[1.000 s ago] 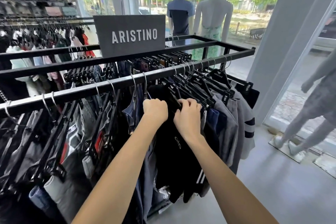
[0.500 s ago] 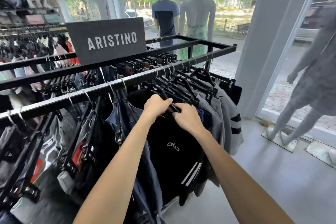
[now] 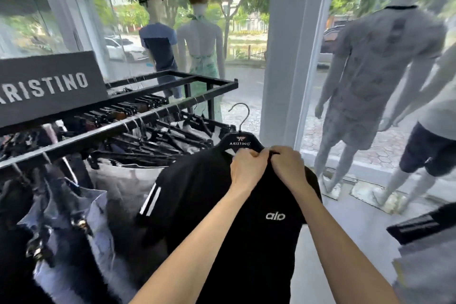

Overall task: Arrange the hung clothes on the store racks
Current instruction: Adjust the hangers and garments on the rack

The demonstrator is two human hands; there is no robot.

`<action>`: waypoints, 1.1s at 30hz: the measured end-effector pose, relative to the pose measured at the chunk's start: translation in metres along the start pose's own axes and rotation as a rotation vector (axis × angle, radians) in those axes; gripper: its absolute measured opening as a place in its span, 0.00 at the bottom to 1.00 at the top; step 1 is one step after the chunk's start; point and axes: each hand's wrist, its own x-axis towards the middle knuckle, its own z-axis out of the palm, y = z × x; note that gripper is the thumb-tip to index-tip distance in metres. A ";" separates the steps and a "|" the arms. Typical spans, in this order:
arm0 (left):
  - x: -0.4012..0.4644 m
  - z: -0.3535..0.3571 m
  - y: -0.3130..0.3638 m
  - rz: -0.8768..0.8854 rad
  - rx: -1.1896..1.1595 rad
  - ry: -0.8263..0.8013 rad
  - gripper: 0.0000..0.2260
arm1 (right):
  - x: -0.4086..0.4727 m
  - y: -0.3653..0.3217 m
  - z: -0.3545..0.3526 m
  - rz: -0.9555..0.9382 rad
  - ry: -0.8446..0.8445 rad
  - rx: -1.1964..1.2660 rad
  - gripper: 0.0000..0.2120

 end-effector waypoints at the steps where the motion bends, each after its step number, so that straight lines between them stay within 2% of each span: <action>1: 0.000 0.019 0.012 0.026 0.005 -0.015 0.23 | 0.005 0.013 -0.015 0.018 0.025 -0.014 0.15; 4: -0.002 0.072 0.047 0.089 -0.017 -0.068 0.25 | 0.017 0.050 -0.062 0.052 0.122 -0.034 0.12; 8: -0.003 0.135 0.083 0.119 -0.044 -0.175 0.24 | 0.022 0.090 -0.116 0.123 0.220 -0.160 0.14; 12: 0.009 0.182 0.098 0.131 -0.032 -0.245 0.30 | 0.017 0.113 -0.146 0.179 0.163 -0.230 0.12; 15: 0.027 0.209 0.105 0.139 0.024 -0.261 0.28 | 0.018 0.125 -0.158 0.194 0.052 -0.059 0.09; 18: 0.049 0.221 0.114 0.197 0.084 -0.296 0.16 | 0.027 0.138 -0.157 0.234 -0.037 0.246 0.09; 20: 0.068 0.227 0.120 0.256 0.139 -0.342 0.13 | 0.038 0.147 -0.156 0.270 -0.032 0.443 0.09; 22: 0.086 0.233 0.128 0.314 0.172 -0.398 0.12 | 0.056 0.156 -0.158 0.327 0.112 0.570 0.10; 25: 0.111 0.243 0.137 0.436 0.264 -0.476 0.11 | 0.084 0.170 -0.161 0.408 0.411 0.520 0.12; 30: 0.131 0.272 0.164 0.791 0.461 -0.546 0.09 | 0.114 0.178 -0.173 0.503 0.520 0.579 0.18; 33: 0.135 0.301 0.178 0.946 0.468 -0.589 0.09 | 0.126 0.185 -0.186 0.569 0.612 0.584 0.19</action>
